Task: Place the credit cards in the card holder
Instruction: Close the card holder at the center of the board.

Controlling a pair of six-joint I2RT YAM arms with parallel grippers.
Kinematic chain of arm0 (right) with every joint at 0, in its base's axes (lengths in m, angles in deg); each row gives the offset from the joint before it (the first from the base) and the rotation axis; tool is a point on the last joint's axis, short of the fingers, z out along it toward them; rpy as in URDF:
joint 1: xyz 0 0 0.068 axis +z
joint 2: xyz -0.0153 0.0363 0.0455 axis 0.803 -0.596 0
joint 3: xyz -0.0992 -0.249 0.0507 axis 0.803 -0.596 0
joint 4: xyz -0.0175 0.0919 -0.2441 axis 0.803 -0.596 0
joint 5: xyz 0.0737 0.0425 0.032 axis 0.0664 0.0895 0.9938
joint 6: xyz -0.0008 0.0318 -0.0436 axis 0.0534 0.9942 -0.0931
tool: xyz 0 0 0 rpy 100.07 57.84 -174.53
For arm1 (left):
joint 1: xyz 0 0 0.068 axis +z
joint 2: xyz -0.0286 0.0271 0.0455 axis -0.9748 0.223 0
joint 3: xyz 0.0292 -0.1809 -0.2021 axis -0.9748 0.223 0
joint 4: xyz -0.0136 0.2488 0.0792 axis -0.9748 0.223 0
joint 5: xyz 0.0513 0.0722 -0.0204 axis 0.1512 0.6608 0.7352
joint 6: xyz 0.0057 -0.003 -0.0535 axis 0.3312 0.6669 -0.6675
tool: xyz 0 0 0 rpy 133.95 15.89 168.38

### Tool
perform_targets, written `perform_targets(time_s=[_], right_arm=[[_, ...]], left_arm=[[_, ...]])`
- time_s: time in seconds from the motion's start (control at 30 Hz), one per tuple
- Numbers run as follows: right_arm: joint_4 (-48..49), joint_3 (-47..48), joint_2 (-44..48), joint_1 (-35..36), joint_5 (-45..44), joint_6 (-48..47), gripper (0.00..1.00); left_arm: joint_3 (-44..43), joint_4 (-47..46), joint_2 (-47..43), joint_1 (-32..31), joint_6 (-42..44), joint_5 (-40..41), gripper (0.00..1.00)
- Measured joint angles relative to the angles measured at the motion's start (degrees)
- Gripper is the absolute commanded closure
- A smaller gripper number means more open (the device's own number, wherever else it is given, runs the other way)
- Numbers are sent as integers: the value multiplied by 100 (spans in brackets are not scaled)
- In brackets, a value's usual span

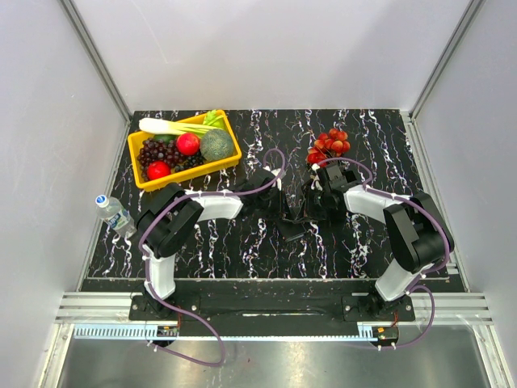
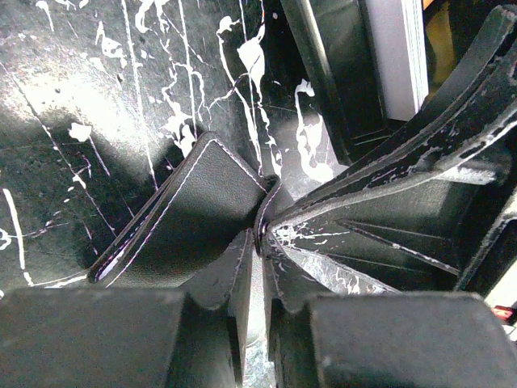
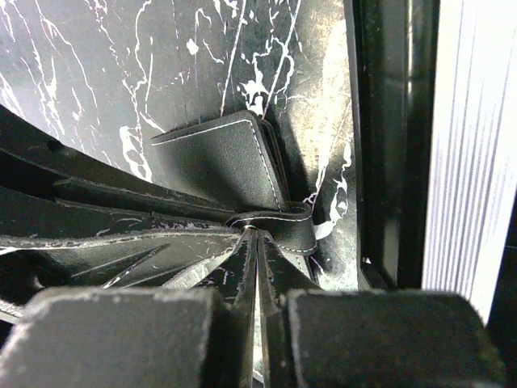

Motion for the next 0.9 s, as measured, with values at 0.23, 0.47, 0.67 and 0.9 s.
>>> perform_targets(time_s=[0.23,0.47,0.67,0.9], right_arm=[[105,0,0,11,-70,28,94],[120,0,0,17,-74,26,94],[122,0,0,17,-72,26,94],[122,0,0,17,-72,22,94]], left_arm=[[98,-79,-72,-13,-2,17,80],[157,-140,-87,-13,-2,76,90],[164,-136,-94,-13,-2,109,88],[164,-192,-94,-13,-9,120,82]])
